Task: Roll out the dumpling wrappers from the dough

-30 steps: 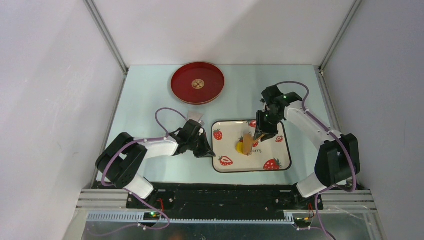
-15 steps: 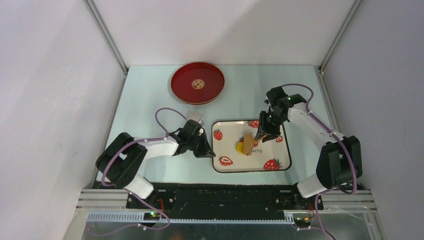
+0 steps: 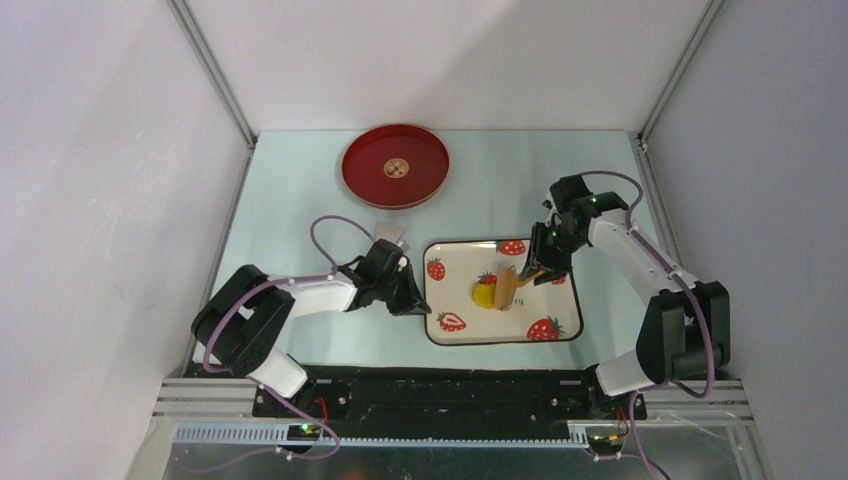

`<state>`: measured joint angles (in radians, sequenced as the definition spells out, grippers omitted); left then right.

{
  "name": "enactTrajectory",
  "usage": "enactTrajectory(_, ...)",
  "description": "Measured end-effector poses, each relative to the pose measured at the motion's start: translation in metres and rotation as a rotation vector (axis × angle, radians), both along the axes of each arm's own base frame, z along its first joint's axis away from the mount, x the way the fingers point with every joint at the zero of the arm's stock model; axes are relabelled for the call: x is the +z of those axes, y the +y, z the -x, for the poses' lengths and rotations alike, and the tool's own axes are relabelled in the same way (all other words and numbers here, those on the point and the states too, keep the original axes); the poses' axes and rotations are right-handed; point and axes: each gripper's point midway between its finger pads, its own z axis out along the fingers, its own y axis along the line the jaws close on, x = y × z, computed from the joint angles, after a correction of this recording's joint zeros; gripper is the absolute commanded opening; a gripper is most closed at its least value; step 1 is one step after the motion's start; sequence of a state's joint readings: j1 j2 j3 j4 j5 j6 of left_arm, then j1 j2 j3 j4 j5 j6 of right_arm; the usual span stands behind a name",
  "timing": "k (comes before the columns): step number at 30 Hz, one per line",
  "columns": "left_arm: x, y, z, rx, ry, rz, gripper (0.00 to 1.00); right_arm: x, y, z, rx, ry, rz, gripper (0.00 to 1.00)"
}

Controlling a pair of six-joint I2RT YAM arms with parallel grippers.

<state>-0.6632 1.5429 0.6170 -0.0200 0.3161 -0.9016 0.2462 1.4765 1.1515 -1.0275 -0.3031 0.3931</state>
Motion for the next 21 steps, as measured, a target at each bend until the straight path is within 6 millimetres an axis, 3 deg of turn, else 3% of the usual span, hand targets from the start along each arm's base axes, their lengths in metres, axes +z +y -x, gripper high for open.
enactTrajectory(6, 0.000, 0.000, 0.000, 0.000, 0.000, 0.000, 0.00, 0.004, -0.023, 0.008, 0.014, -0.049, 0.077, 0.00)
enactTrajectory(10, 0.000, 0.000, 0.000, -0.001, 0.001, 0.000, 0.00, 0.019, -0.029, 0.011, 0.029, -0.108, 0.079, 0.00)
enactTrajectory(17, 0.000, 0.000, 0.000, -0.001, 0.002, 0.001, 0.00, 0.056, -0.002, -0.003, 0.118, -0.221, 0.031, 0.00)
enactTrajectory(21, 0.000, 0.000, 0.000, -0.001, 0.002, 0.001, 0.00, 0.057, 0.024, -0.005, 0.192, -0.219, 0.021, 0.00)
